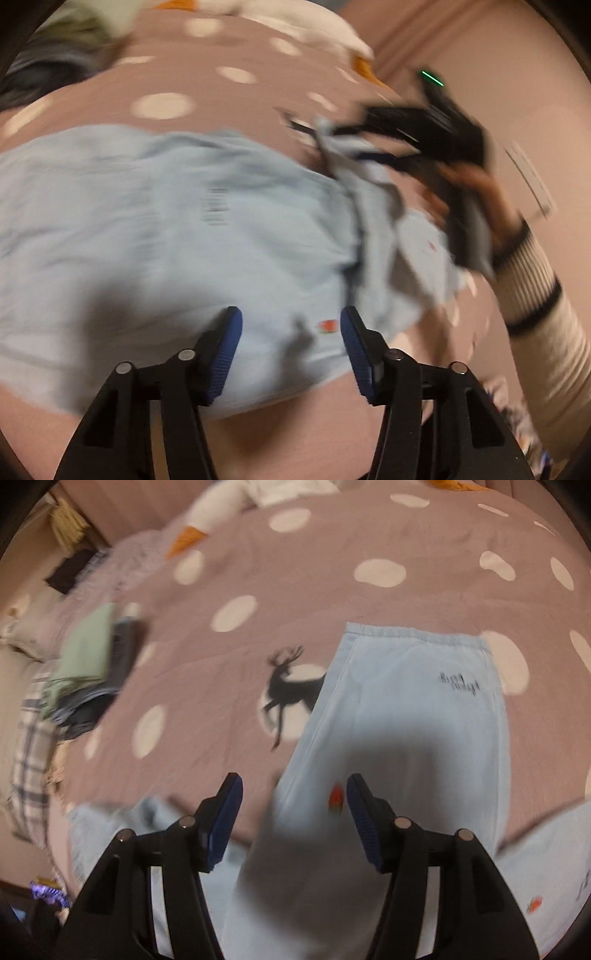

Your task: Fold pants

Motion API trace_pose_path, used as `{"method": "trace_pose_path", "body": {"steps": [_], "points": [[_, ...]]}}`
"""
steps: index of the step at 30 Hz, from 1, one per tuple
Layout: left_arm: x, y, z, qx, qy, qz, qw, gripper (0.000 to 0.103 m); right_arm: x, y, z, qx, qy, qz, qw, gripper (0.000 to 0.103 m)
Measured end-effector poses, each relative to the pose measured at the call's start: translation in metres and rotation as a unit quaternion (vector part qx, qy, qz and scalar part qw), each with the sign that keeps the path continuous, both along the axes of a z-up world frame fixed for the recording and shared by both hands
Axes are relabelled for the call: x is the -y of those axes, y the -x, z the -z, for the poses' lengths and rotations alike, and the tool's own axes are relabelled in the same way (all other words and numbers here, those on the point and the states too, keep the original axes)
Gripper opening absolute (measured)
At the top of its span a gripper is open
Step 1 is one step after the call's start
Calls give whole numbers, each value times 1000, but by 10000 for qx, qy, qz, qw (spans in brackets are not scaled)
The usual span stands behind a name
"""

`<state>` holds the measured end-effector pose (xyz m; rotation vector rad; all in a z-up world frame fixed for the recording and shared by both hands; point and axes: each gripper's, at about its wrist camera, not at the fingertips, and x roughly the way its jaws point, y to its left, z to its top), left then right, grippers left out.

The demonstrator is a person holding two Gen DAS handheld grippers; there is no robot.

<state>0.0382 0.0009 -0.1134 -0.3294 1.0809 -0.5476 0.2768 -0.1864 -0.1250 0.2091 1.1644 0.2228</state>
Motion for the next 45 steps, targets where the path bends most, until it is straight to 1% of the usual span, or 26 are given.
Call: {"method": "trace_pose_path", "body": {"steps": [2, 5, 7, 8, 9, 10, 11, 12, 14, 16, 19, 21, 22, 23, 25, 27, 28, 29, 31, 37, 39, 41, 42, 43, 44, 45], "points": [[23, -2, 0, 70, -141, 334, 9993, 54, -3, -21, 10, -121, 298, 86, 9994, 58], [56, -2, 3, 248, -443, 807, 9954, 54, -7, -40, 19, -333, 460, 172, 9982, 56], [76, 0, 10, 431, -971, 947, 9898, 54, -8, -46, 23, -338, 606, 133, 9975, 37], [83, 2, 14, 512, -1185, 1010, 9865, 46, -8, -47, 23, -287, 741, 111, 9968, 17], [87, 4, 14, 635, -1327, 1029, 9838, 32, -7, -47, 24, -277, 755, 83, 9967, 10], [90, 6, 14, 698, -1377, 1071, 9822, 24, -2, -46, 23, -249, 652, 71, 9975, 9], [91, 8, 13, 704, -1327, 1115, 9823, 10, 3, -46, 22, -222, 554, 84, 9982, 6], [90, 9, 11, 697, -1199, 1098, 9842, 7, 11, -40, 20, -162, 406, 133, 9990, 5], [91, 10, 9, 739, -1181, 1006, 9851, 7, 30, -28, 2, 89, -48, 257, 9996, 5], [90, 10, 5, 788, -1143, 965, 9856, 7, 56, -5, -31, 550, -632, 393, 9957, 5], [92, 12, -2, 956, -1204, 977, 9833, 7, 92, 39, -79, 1273, -1122, 576, 9838, 5], [98, 16, -6, 1102, -1356, 1039, 9791, 7, 116, 72, -101, 1673, -1313, 733, 9744, 6], [97, 17, -5, 1099, -1401, 1067, 9782, 7, 128, 84, -107, 1778, -1354, 830, 9712, 7], [96, 16, -1, 1032, -1453, 1096, 9779, 7, 140, 94, -107, 1741, -1361, 930, 9708, 10], [94, 13, 9, 849, -1534, 1089, 9785, 7, 150, 99, -94, 1333, -1243, 1007, 9781, 15], [86, 9, 17, 662, -1477, 992, 9818, 7, 149, 95, -73, 930, -1111, 1021, 9842, 36], [82, 9, 17, 603, -1376, 934, 9842, 7, 145, 93, -65, 802, -1137, 947, 9857, 41], [80, 10, 16, 547, -1284, 871, 9864, 7, 135, 88, -55, 624, -1239, 816, 9870, 52], [78, 10, 15, 474, -1188, 808, 9885, 7, 117, 76, -41, 431, -1290, 668, 9885, 54], [78, 5, 13, 382, -1036, 921, 9896, 7, 38, 4, -3, -105, -543, 138, 9984, 54], [78, 1, 15, 326, -935, 956, 9905, 7, 23, -13, 4, -169, -277, 26, 9995, 53], [77, -2, 15, 310, -842, 948, 9914, 7, 8, -32, 14, -282, 86, -108, 9995, 49], [77, -2, 15, 299, -811, 930, 9919, 7, 3, -38, 19, -344, 262, -162, 9989, 32], [76, -3, 16, 289, -784, 911, 9923, 7, -2, -42, 24, -373, 541, -229, 9976, 19], [76, -4, 16, 302, -788, 883, 9925, 7, -6, -44, 26, -284, 984, -310, 9943, 6], [76, -4, 17, 324, -803, 880, 9924, 7, -5, -44, 25, -194, 1103, -381, 9930, 4]]}}
